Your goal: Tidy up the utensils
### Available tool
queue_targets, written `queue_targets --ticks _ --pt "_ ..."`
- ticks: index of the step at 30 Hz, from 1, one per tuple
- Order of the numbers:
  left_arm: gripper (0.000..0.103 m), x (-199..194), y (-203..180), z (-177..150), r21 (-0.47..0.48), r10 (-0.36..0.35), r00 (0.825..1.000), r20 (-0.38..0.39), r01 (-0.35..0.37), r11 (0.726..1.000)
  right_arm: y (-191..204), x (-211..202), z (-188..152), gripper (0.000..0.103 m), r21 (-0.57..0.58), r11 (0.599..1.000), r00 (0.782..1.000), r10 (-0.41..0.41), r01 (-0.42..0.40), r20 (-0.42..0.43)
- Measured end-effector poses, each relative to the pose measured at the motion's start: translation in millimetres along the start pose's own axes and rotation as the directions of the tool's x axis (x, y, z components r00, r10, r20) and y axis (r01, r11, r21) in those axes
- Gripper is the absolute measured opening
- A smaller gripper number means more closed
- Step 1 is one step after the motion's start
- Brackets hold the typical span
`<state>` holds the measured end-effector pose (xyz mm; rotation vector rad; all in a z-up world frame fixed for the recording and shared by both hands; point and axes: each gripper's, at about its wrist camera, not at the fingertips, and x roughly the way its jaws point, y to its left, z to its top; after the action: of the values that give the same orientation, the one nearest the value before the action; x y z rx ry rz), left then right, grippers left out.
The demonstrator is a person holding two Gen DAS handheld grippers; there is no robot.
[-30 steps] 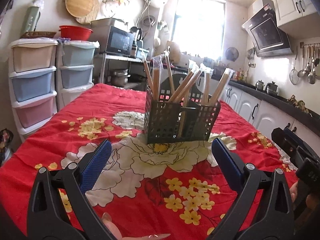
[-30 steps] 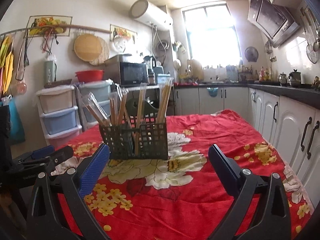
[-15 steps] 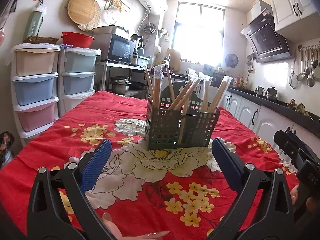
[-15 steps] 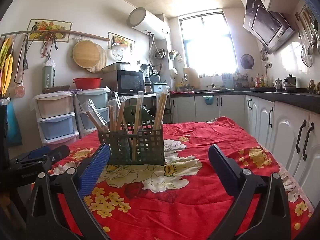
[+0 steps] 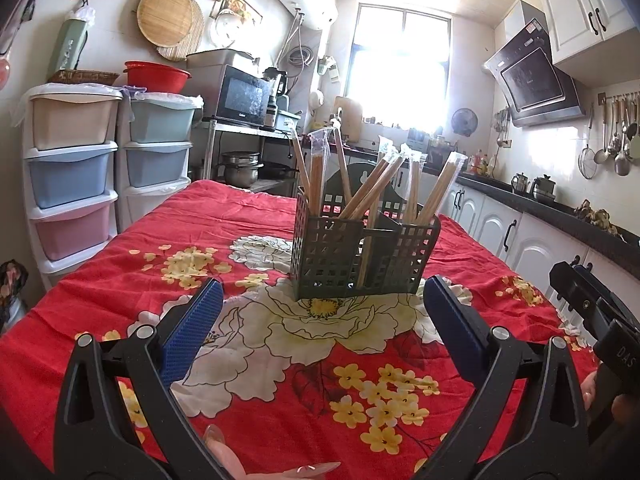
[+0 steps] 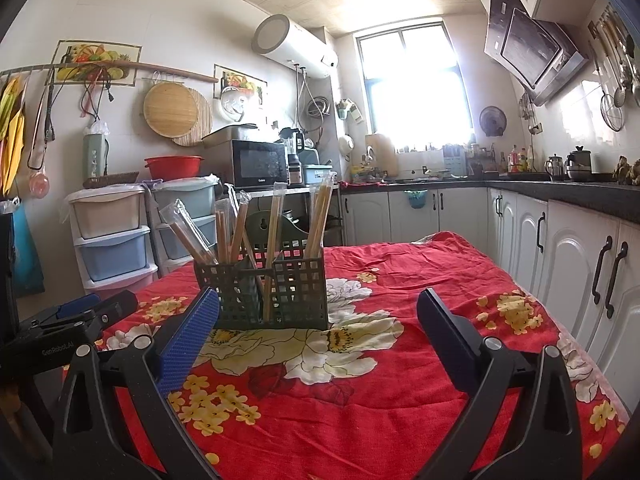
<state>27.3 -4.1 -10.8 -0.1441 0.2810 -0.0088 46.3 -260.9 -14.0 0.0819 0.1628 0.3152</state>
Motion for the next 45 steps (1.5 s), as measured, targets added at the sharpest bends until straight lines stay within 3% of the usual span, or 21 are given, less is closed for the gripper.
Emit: queue_targets --ticks 45 --pt "0.092 1.3 1.4 -0.9 -0.004 -0.002 1.0 -0.007 0.002 1.0 -0.8 -1.7 -0.2 0.097 0.007 1.0 1.0 -0.009 0.009 0.002"
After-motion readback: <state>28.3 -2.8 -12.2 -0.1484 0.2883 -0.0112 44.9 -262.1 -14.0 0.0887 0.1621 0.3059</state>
